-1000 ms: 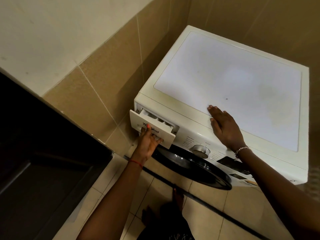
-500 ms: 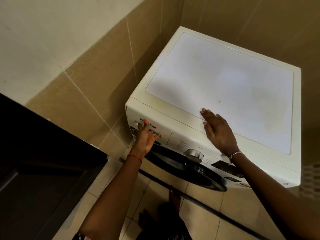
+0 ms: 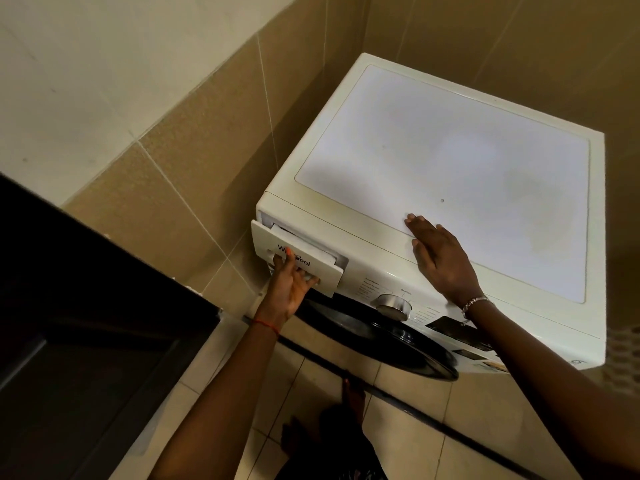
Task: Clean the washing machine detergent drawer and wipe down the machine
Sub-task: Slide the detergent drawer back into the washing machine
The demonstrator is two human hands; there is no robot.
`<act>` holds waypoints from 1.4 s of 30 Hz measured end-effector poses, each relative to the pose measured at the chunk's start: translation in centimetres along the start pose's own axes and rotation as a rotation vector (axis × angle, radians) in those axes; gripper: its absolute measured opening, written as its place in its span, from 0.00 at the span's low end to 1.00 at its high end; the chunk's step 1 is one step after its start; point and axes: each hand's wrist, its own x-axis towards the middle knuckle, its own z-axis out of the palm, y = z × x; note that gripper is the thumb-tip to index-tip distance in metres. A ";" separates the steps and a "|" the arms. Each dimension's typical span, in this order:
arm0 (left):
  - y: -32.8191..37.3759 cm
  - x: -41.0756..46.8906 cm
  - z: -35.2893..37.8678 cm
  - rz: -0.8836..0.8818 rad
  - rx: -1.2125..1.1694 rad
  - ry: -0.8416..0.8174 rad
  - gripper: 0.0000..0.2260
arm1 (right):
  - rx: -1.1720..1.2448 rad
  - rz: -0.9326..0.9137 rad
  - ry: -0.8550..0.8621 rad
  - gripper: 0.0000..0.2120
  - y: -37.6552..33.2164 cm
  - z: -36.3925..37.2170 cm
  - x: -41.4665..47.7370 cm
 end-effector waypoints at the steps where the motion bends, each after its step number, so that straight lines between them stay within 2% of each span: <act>1: -0.1 -0.4 -0.6 -0.002 -0.010 -0.006 0.20 | -0.004 0.002 0.000 0.23 0.0 0.0 0.0; 8: -0.3 -2.8 -2.4 -0.005 -0.038 0.000 0.20 | -0.021 0.001 -0.003 0.22 -0.3 0.0 -0.1; 12: 0.0 -4.5 -3.0 0.028 -0.031 0.060 0.20 | -0.016 0.007 -0.004 0.23 -0.6 -0.1 -0.1; 18: -0.2 -7.2 -4.7 0.039 -0.011 0.114 0.10 | -0.028 0.009 0.002 0.23 -0.9 -0.1 -0.2; 27: -0.3 -9.7 -7.0 0.013 -0.048 0.143 0.08 | -0.056 0.001 0.004 0.24 -1.2 -0.1 -0.4; 33: -0.5 -10.2 -7.1 0.001 -0.055 0.151 0.15 | -0.061 -0.001 0.008 0.24 -1.4 -0.1 -0.4; 37: -0.6 -10.2 -6.4 0.009 -0.056 0.135 0.13 | -0.068 0.001 0.008 0.24 -1.3 -0.2 -0.4; 42: -0.8 -9.3 -5.1 0.049 -0.047 0.096 0.16 | -0.069 0.004 0.001 0.24 -1.1 -0.2 -0.2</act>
